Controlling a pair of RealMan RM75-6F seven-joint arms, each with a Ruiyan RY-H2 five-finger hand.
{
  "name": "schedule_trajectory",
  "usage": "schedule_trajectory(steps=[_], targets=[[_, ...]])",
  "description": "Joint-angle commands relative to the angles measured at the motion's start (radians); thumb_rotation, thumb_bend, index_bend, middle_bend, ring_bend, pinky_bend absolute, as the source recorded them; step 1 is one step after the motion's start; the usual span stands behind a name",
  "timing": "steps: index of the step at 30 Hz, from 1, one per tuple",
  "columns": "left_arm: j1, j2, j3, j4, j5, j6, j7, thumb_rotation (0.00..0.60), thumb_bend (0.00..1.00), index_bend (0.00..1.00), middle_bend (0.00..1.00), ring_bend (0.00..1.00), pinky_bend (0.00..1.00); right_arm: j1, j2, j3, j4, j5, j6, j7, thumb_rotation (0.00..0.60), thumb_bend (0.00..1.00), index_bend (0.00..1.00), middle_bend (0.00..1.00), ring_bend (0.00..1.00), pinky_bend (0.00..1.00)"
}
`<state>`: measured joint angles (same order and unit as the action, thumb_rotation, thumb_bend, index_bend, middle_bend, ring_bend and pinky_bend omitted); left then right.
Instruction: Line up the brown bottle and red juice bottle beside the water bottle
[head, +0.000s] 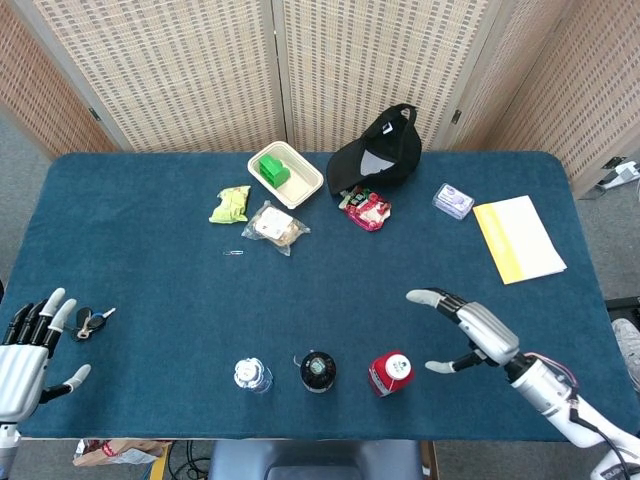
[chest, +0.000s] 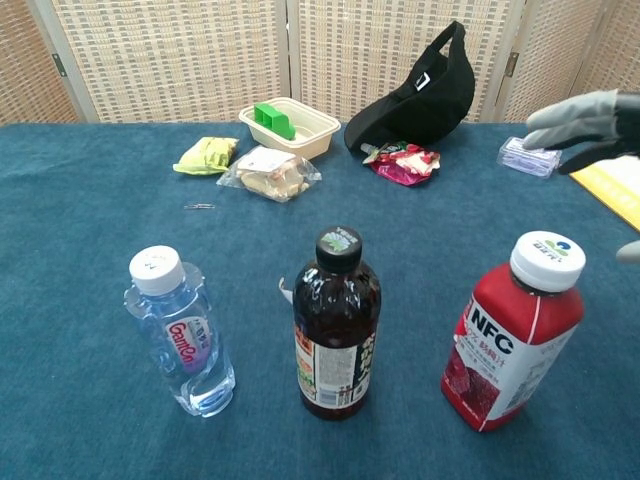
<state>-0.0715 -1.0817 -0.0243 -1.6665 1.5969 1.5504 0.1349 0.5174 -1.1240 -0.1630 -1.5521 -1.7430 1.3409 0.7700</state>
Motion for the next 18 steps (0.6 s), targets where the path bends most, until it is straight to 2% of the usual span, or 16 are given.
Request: schedule_trajectory(steps=[1, 5, 9, 12, 18], targets=[[-0.002, -0.001, -0.001, 0.002, -0.001, -0.003, -0.001, 0.6, 0.17, 0.01, 0.0, 0.04, 0.04, -0.046, 0.042, 0.017, -0.031, 0.037, 0.045, -0.053, 0.6, 0.13, 0.14, 0.16, 0.08, 0.17], [-0.009, -0.004, -0.003, 0.008, -0.007, -0.014, -0.004, 0.6, 0.17, 0.01, 0.0, 0.04, 0.04, -0.101, 0.065, 0.046, -0.036, 0.1, 0.082, -0.235, 0.6, 0.17, 0.14, 0.16, 0.08, 0.17], [-0.016, -0.012, -0.005, 0.015, -0.01, -0.023, -0.009, 0.6, 0.17, 0.01, 0.0, 0.04, 0.04, -0.161, 0.058, 0.076, -0.023, 0.173, 0.115, -0.504, 0.6, 0.19, 0.14, 0.17, 0.08, 0.17], [-0.018, -0.016, -0.006, 0.02, -0.01, -0.025, -0.011, 0.6, 0.17, 0.01, 0.0, 0.04, 0.04, -0.199, 0.048, 0.085, -0.023, 0.202, 0.136, -0.63, 0.6, 0.2, 0.14, 0.17, 0.08, 0.17], [-0.022, -0.024, -0.007, 0.027, -0.011, -0.027, -0.013, 0.6, 0.17, 0.01, 0.0, 0.04, 0.04, -0.264, 0.035, 0.085, -0.041, 0.217, 0.17, -0.682, 0.6, 0.2, 0.14, 0.17, 0.08, 0.17]])
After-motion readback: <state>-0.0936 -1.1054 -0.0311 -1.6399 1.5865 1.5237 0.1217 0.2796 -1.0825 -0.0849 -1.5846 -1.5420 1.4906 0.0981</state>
